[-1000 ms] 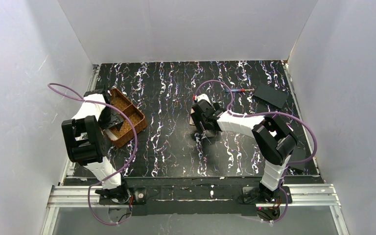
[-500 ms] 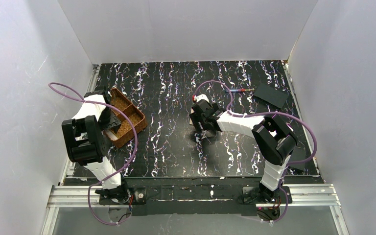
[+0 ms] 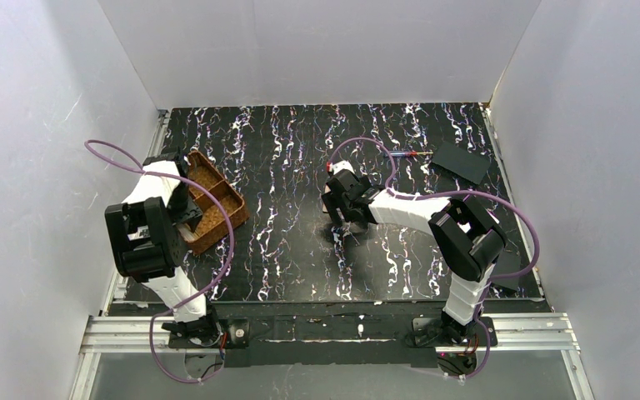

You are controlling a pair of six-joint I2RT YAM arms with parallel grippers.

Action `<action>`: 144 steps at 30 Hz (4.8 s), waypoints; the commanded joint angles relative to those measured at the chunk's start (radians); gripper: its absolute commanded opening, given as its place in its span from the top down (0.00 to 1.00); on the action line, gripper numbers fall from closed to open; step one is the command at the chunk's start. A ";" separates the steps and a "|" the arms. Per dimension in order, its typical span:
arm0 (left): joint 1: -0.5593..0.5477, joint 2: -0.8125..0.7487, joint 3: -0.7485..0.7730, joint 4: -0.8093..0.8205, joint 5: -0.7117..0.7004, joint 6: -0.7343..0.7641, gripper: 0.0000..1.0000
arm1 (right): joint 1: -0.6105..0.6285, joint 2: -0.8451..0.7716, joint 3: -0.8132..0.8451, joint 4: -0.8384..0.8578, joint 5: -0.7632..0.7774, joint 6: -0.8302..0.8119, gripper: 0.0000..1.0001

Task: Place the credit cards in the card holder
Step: Move the storage box to the center of the board.

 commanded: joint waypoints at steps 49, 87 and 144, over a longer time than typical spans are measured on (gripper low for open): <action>-0.148 0.108 0.205 -0.197 -0.193 -0.104 0.43 | 0.018 0.021 -0.007 -0.018 -0.071 -0.001 0.02; -0.186 0.192 0.242 -0.231 -0.215 -0.114 0.58 | 0.027 0.018 -0.008 -0.016 -0.080 -0.004 0.02; -0.186 0.120 0.202 -0.210 -0.242 -0.076 0.52 | 0.040 0.030 -0.009 -0.013 -0.099 -0.011 0.02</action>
